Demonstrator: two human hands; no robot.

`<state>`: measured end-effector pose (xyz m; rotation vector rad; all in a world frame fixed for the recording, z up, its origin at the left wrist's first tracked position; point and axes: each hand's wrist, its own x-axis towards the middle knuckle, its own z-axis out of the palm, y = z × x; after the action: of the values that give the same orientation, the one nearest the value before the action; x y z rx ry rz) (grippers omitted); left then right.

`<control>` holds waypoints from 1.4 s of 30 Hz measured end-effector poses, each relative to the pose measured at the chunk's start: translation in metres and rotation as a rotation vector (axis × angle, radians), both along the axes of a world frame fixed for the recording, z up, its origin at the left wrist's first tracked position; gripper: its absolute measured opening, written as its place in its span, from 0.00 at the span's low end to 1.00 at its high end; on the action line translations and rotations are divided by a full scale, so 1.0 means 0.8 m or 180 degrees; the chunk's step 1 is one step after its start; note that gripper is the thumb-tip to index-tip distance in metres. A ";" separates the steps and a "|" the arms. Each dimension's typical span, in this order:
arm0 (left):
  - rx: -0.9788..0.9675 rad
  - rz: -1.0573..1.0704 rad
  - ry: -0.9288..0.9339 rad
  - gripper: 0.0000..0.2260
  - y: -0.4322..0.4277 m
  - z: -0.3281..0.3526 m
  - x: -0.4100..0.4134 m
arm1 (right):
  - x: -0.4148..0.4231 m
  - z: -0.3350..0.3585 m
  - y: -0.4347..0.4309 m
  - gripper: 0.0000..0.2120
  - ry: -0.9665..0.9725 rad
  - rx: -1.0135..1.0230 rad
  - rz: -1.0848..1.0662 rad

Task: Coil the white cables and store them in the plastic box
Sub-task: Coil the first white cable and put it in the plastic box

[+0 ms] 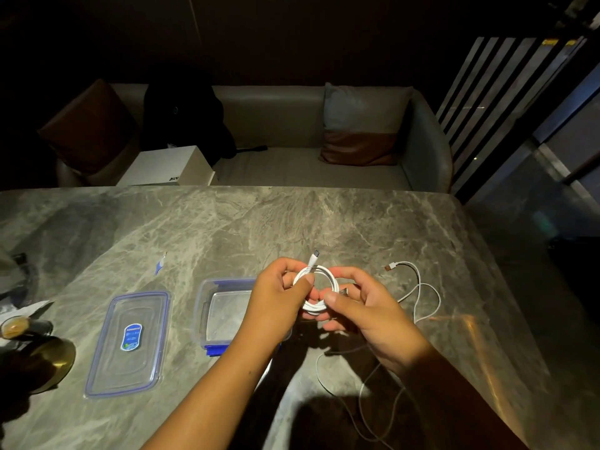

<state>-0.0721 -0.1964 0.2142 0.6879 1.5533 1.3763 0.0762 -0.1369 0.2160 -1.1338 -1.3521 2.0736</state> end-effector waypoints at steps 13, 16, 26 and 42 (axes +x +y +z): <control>0.0043 0.0088 -0.0412 0.07 -0.007 -0.006 0.000 | -0.001 -0.002 0.006 0.17 -0.0152 0.0040 0.0031; -0.0017 0.0116 -0.0436 0.06 -0.007 -0.007 -0.001 | -0.001 -0.003 0.005 0.14 -0.0201 0.0012 0.0048; 0.0038 0.0149 -0.0123 0.05 -0.007 -0.013 -0.007 | -0.001 -0.003 0.004 0.10 -0.0165 -0.0143 0.0111; -0.0227 -0.0276 -0.0223 0.10 -0.024 -0.025 -0.037 | -0.036 -0.031 0.012 0.11 -0.0420 0.0737 0.0351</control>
<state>-0.1019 -0.2159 0.1940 0.6493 1.4930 1.2620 0.0475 -0.1269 0.1909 -1.1344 -1.7033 1.8816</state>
